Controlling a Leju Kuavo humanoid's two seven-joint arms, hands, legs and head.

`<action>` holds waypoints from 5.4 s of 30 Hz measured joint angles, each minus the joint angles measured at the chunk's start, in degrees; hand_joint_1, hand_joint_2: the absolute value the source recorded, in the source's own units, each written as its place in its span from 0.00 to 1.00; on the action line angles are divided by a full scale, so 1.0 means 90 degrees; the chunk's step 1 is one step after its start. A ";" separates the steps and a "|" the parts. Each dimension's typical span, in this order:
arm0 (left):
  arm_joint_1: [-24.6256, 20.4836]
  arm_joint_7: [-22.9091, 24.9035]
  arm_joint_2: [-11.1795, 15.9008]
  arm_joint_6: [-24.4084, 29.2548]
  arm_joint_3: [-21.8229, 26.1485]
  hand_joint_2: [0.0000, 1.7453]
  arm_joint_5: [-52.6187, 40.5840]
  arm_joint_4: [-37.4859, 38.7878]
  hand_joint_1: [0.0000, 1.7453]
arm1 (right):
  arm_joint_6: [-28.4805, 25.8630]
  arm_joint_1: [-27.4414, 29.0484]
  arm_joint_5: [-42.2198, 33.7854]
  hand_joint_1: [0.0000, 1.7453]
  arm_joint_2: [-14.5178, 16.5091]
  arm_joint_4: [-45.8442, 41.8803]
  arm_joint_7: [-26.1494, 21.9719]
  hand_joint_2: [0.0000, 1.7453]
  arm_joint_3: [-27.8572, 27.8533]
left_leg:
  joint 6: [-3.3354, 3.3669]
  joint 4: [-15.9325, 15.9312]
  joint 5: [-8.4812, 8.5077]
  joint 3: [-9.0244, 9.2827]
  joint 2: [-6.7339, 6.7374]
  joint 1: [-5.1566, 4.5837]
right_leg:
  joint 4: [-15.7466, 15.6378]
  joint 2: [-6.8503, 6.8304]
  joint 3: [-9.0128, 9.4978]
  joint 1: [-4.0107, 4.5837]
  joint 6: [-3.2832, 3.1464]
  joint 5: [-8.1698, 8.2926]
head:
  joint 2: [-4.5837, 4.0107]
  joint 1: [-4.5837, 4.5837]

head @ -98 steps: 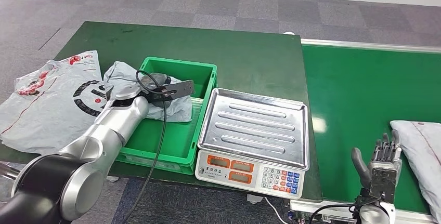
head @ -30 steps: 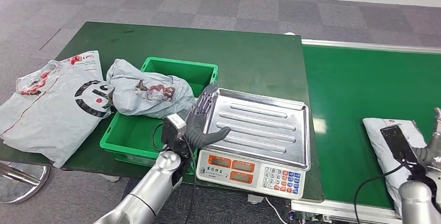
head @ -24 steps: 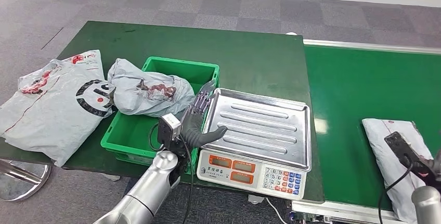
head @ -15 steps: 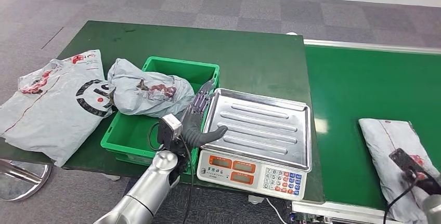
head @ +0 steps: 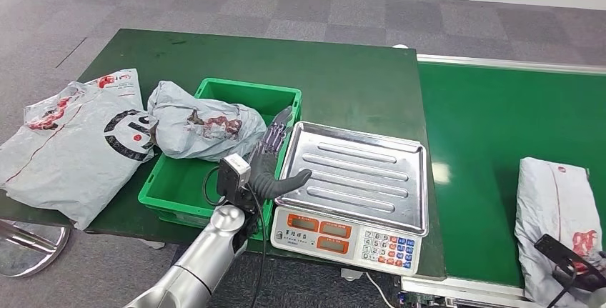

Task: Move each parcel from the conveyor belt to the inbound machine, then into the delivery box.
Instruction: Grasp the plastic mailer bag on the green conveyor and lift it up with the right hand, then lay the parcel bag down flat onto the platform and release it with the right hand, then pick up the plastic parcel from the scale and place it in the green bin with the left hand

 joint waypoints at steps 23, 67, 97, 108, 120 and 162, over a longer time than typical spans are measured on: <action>-0.0008 -0.0001 0.0051 0.0021 0.0000 1.00 0.0071 -0.0025 0.00 | -0.0648 -0.0126 -0.1089 1.00 0.0419 -0.0471 -0.1956 1.00 0.0152 | 0.0001 0.0008 -0.0003 0.0007 0.0019 0.0005 | -0.0001 0.0017 0.0012 0.0005 0.0002 0.0005 | 0.0000 0.0001; -0.0040 -0.0001 0.0029 -0.0217 0.0003 1.00 0.0121 -0.0027 0.00 | -0.3246 0.1325 -0.3859 1.00 0.1153 -0.7162 -0.4541 1.00 -0.0168 | -0.0001 0.0006 -0.0008 -0.0011 0.0017 0.0002 | 0.0002 0.0017 -0.0002 0.0002 0.0003 -0.0003 | 0.0000 0.0001; 0.0128 -0.0001 -0.0075 0.0860 0.0033 1.00 -0.0018 -0.1004 0.00 | 0.2391 -0.2279 -0.2304 1.00 0.2265 -0.2092 -0.3682 1.00 0.5284 | -0.0021 -0.0001 0.0026 -0.0005 0.0020 0.0016 | 0.0007 0.0025 -0.0011 0.0014 -0.0013 0.0017 | 0.0000 0.0000; 0.0154 0.0000 -0.0166 0.0911 0.0027 1.00 -0.0003 -0.0965 0.00 | 0.2812 -0.3141 -0.2704 0.01 0.2820 -0.1224 -0.3561 1.00 0.6745 | -0.0031 -0.0001 0.0018 0.0020 0.0055 0.0020 | 0.0006 0.0056 -0.0009 0.0020 -0.0025 0.0024 | 0.0000 0.0000; 0.0247 -0.0001 -0.0176 0.0963 0.0027 1.00 0.0058 -0.0981 0.00 | 0.1191 -0.2865 -0.4241 0.00 0.2534 -0.1873 -0.4084 1.00 0.6832 | -0.0032 0.0002 0.0018 0.0015 0.0046 0.0019 | 0.0005 0.0052 -0.0010 0.0018 -0.0026 0.0025 | 0.0000 0.0000; -0.0220 0.0920 0.0140 0.0803 -0.1170 1.00 -0.2970 0.0557 0.00 | -0.2148 0.1488 -0.5933 0.00 0.2433 -0.4908 -0.5170 1.00 0.1576 | -0.0021 0.0002 -0.0001 0.0002 0.0028 0.0015 | 0.0002 0.0026 -0.0014 0.0014 -0.0017 0.0005 | 0.0000 0.0001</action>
